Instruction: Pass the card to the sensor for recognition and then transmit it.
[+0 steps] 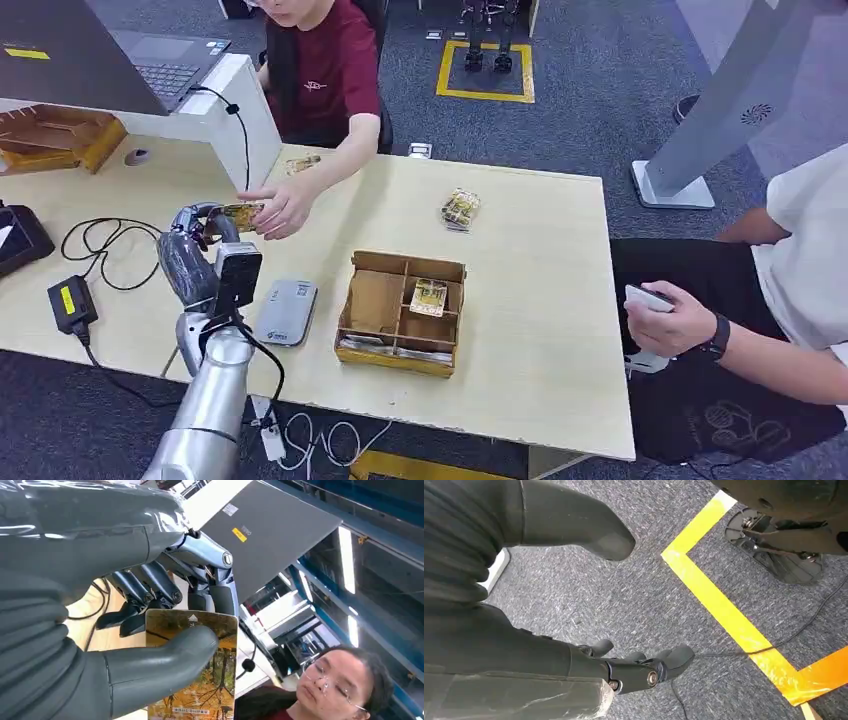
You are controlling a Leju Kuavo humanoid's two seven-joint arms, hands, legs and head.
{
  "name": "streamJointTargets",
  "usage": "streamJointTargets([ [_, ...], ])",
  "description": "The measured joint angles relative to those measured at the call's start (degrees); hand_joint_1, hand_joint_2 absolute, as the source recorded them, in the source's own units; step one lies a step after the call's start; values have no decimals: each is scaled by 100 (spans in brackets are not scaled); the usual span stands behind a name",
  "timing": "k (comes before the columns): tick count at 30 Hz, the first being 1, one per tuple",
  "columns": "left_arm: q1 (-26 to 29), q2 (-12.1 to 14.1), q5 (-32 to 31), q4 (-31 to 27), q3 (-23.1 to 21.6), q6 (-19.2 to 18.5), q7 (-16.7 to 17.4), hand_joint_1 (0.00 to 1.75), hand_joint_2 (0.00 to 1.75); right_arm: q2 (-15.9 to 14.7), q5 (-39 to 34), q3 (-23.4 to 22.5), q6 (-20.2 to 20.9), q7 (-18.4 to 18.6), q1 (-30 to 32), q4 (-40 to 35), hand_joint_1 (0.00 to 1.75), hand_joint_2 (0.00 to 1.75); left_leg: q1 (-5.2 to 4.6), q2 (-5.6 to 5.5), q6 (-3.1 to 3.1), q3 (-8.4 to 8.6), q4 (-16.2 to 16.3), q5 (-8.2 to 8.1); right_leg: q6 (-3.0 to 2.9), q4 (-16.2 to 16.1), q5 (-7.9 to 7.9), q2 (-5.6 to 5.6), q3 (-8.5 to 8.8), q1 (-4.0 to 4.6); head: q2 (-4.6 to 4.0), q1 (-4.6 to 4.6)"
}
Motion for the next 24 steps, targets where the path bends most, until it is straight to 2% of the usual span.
streamJointTargets([
  [3, -7, -46, -35, 55, 48, 0, -15, 175, 175, -5, 0, 2, 0, 0, -3, -20, 0, 175, 0, 0, 0, 0, 0, 0, 0, 0, 0, 0, 0, 0, 0, 0],
  [4, -7, -63, -42, 68, 66, 0, -20, 0, 175, -5, 0, 2, 0, 0, -6, -22, 0, 175, 0, 0, 0, 0, 0, 0, 0, 0, 0, 0, 1, 0, 0, 2],
  [8, -9, -101, -77, 116, 98, 0, -44, 0, 175, -13, 9, 4, 2, 0, -6, -26, 0, 175, 0, 1, 0, 0, 1, 0, 0, 0, 0, 0, 0, 0, 0, 0],
  [10, -11, -98, 125, 151, 96, 0, 53, 0, 175, -15, 11, 4, 7, 0, -9, -26, 0, 175, 0, 1, 0, 1, 1, 0, 0, 0, 0, 0, 0, 0, 0, 0],
  [13, -10, -50, 685, 204, -57, -22, 578, 0, 175, -15, -11, 4, -9, 2, -8, -26, 0, 175, 0, 0, 0, 0, 1, 0, 0, 0, 0, 0, -2, 0, 0, -2],
  [17, 4, 94, 1159, 221, -525, -177, 1122, 0, 175, -15, -72, 2, -72, 2, 1, -26, 0, 175, 0, 0, 0, 0, 1, 0, 0, 0, 0, 0, -1, 0, 0, 0],
  [19, 74, 228, 1366, 129, -890, -569, 1473, 0, 175, -15, -133, 2, -81, -15, 25, -24, 0, 175, 0, 0, 0, -1, 1, 0, 0, 0, 0, 0, 0, 0, 0, 2],
  [21, 194, 354, 1397, -59, -1211, -919, 1648, 0, 175, -15, -190, -2, -98, -39, 58, -15, 0, 175, 0, 0, 0, -2, 1, 0, 0, 0, 0, 0, 0, 0, 0, 2],
  [24, 451, 588, 1145, -529, -1719, -1225, 1847, 0, 175, -15, -273, -20, -125, -127, 99, 35, 0, 175, 0, 1, 1, -5, 1, -2, 0, 0, -1, 1, -2, 0, 0, 0],
])
